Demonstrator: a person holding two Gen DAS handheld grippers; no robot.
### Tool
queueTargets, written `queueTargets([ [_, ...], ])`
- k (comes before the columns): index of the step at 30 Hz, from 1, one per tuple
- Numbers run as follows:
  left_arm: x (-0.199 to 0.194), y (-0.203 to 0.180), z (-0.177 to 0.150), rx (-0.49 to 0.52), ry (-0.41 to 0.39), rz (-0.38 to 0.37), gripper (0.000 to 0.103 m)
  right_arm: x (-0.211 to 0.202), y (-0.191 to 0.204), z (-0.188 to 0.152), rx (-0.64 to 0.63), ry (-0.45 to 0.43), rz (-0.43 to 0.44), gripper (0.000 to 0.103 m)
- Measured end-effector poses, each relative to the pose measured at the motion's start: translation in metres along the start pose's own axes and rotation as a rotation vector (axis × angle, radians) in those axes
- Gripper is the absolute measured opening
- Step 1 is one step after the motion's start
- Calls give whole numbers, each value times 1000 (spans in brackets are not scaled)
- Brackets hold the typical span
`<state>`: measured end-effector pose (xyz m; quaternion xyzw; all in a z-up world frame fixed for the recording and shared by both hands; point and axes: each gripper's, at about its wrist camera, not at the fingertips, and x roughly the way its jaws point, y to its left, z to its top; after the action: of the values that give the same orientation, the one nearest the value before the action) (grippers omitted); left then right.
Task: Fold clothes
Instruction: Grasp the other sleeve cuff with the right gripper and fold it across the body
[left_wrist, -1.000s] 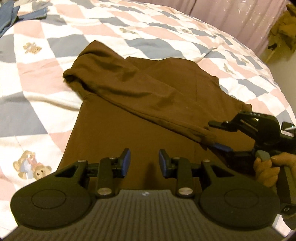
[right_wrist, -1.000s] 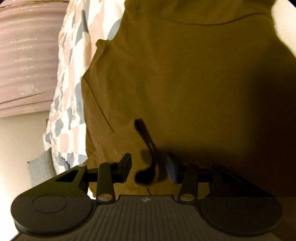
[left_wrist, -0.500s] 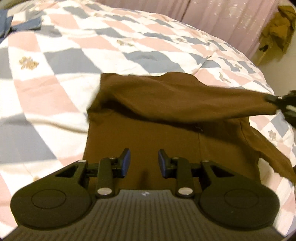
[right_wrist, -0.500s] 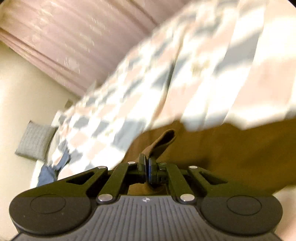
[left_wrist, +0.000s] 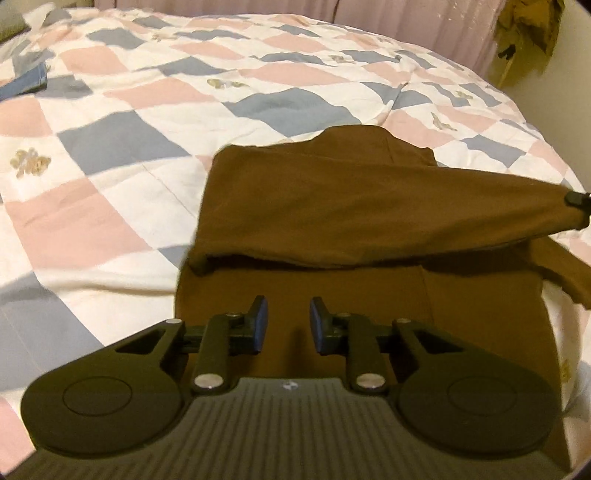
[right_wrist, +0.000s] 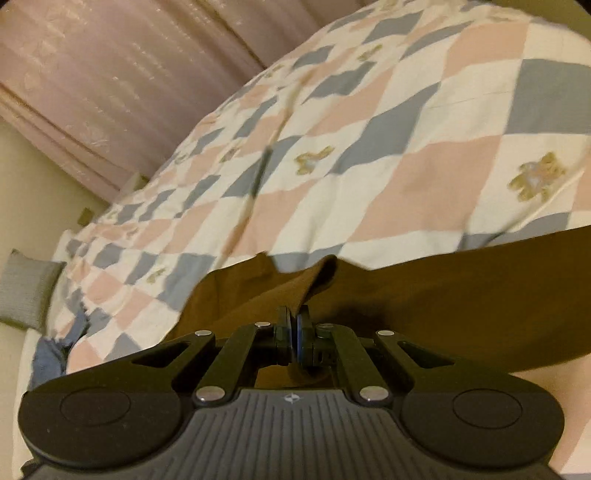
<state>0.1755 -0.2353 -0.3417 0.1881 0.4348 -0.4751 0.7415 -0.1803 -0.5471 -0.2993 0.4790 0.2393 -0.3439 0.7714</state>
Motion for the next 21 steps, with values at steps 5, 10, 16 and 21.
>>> queueTargets([
  [5, 7, 6, 7, 8, -17, 13, 20, 11, -16, 2, 17, 54, -98, 3],
  [10, 18, 6, 26, 62, -66, 25, 20, 37, -17, -3, 5, 80, -116, 3],
  [16, 63, 16, 49, 94, -37, 81, 20, 48, 3, -8, -90, 93, -220, 3],
  [21, 67, 29, 53, 39, -23, 51, 20, 60, 34, -15, -145, 82, -264, 3],
])
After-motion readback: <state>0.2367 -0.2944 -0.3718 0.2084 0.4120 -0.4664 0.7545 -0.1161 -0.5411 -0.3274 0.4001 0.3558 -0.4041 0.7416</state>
